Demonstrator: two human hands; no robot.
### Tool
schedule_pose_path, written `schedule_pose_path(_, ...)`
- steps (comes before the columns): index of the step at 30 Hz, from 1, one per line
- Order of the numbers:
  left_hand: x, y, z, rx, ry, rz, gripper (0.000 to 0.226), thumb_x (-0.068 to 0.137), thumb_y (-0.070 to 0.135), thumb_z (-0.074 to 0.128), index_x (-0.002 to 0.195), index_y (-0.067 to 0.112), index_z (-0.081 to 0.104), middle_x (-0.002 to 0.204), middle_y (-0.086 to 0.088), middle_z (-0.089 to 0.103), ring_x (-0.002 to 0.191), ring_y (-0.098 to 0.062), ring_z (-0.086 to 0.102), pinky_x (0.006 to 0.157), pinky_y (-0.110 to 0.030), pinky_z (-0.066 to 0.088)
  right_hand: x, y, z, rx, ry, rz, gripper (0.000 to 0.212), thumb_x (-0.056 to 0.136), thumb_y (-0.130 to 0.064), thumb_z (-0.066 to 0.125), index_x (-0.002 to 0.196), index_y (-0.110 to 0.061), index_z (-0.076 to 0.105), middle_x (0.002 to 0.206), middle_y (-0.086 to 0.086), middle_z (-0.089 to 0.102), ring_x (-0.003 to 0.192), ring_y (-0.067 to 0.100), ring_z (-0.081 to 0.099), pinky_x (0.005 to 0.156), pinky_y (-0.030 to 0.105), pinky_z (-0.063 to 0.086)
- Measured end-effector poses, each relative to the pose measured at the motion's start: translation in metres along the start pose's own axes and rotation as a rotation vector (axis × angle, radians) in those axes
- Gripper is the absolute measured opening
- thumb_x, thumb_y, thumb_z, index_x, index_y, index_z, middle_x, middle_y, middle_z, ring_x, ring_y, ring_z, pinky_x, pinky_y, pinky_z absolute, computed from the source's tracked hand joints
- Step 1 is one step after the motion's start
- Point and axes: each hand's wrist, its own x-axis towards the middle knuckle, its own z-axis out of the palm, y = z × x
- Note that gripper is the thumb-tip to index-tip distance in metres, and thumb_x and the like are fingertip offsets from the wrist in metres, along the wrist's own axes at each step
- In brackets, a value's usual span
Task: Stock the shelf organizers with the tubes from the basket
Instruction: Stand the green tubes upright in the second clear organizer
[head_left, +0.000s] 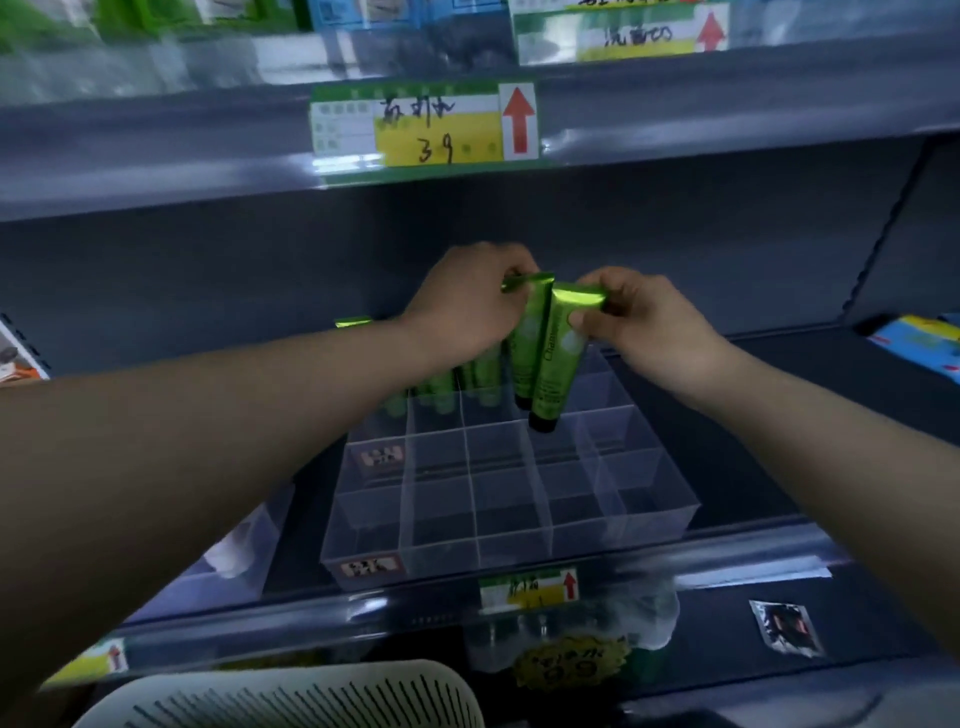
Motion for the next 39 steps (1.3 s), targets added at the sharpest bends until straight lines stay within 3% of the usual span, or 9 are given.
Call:
schedule_pose_path(8,0.042,-0.034,0.031,0.028,0.053,-0.024,0.022,0.089,0.018,0.054,0.104,0.017,0.069,0.107,-0.001,0.068,0.101,-0.018,0.06,0.085,-0.025,0.043,0.047,0.024,0.005,-0.132,0.112,-0.072,0.011,0.086,-0.005,0.061,0.09,-0.014,0.064,0.083,0.007,0.065,0.08,0.014,0.058,0.078,0.03,0.047)
schedule_pose_path(14,0.058,-0.053,0.057,-0.029,0.027,-0.073,0.021,0.088,0.016,0.055,0.103,0.017,0.07,0.105,-0.002,0.069,0.097,-0.017,0.062,0.086,-0.028,0.048,0.067,0.048,0.011,-0.154,0.083,-0.049,0.017,0.087,-0.005,0.06,0.086,-0.021,0.061,0.077,-0.002,0.06,0.077,0.011,0.056,0.075,0.026,0.046)
schedule_pose_path(20,0.058,-0.062,0.083,0.054,0.0,-0.071,0.018,0.086,0.017,0.057,0.096,0.015,0.071,0.094,-0.006,0.07,0.088,-0.023,0.062,0.077,-0.028,0.045,0.075,0.066,0.019,-0.249,0.046,0.031,0.015,0.089,-0.003,0.054,0.091,-0.017,0.06,0.07,-0.005,0.052,0.063,0.005,0.047,0.051,0.006,0.034)
schedule_pose_path(26,0.057,-0.07,0.09,0.054,-0.064,-0.078,0.02,0.087,0.016,0.056,0.101,0.014,0.072,0.099,-0.007,0.071,0.093,-0.023,0.063,0.082,-0.031,0.049,0.079,0.074,0.024,-0.302,-0.002,0.128,0.022,0.09,0.0,0.044,0.088,-0.018,0.056,0.072,-0.003,0.054,0.066,0.009,0.048,0.057,0.017,0.038)
schedule_pose_path(29,0.057,-0.068,0.091,0.049,-0.077,-0.101,0.022,0.087,0.015,0.054,0.099,0.016,0.072,0.1,-0.005,0.071,0.094,-0.022,0.063,0.083,-0.033,0.05,0.079,0.076,0.029,-0.333,-0.035,0.147,0.023,0.09,0.002,0.042,0.091,-0.016,0.057,0.073,-0.001,0.054,0.066,0.01,0.048,0.047,0.007,0.034)
schedule_pose_path(34,0.059,-0.065,0.091,0.037,-0.111,-0.14,0.029,0.088,0.009,0.048,0.101,0.018,0.071,0.101,-0.005,0.071,0.094,-0.021,0.065,0.084,-0.034,0.05,0.083,0.078,0.037,-0.379,-0.038,0.165,0.029,0.089,0.003,0.04,0.109,-0.008,0.058,0.087,0.008,0.055,0.077,0.018,0.05,0.043,0.005,0.032)
schedule_pose_path(36,0.057,-0.064,0.091,0.053,-0.114,-0.13,0.031,0.088,0.006,0.046,0.108,0.016,0.069,0.108,-0.007,0.069,0.101,-0.023,0.062,0.088,-0.034,0.048,0.083,0.077,0.039,-0.41,-0.035,0.161,0.031,0.088,0.003,0.041,0.114,-0.007,0.056,0.093,0.01,0.056,0.08,0.02,0.052,0.046,0.015,0.033)
schedule_pose_path(39,0.051,-0.066,0.09,0.104,-0.107,-0.084,0.034,0.09,0.006,0.046,0.12,0.012,0.062,0.12,-0.011,0.064,0.11,-0.027,0.057,0.092,-0.031,0.044,0.082,0.076,0.04,-0.474,-0.021,0.176,0.038,0.086,0.001,0.047,0.122,-0.009,0.05,0.113,0.014,0.058,0.101,0.027,0.055,0.067,0.015,0.032)
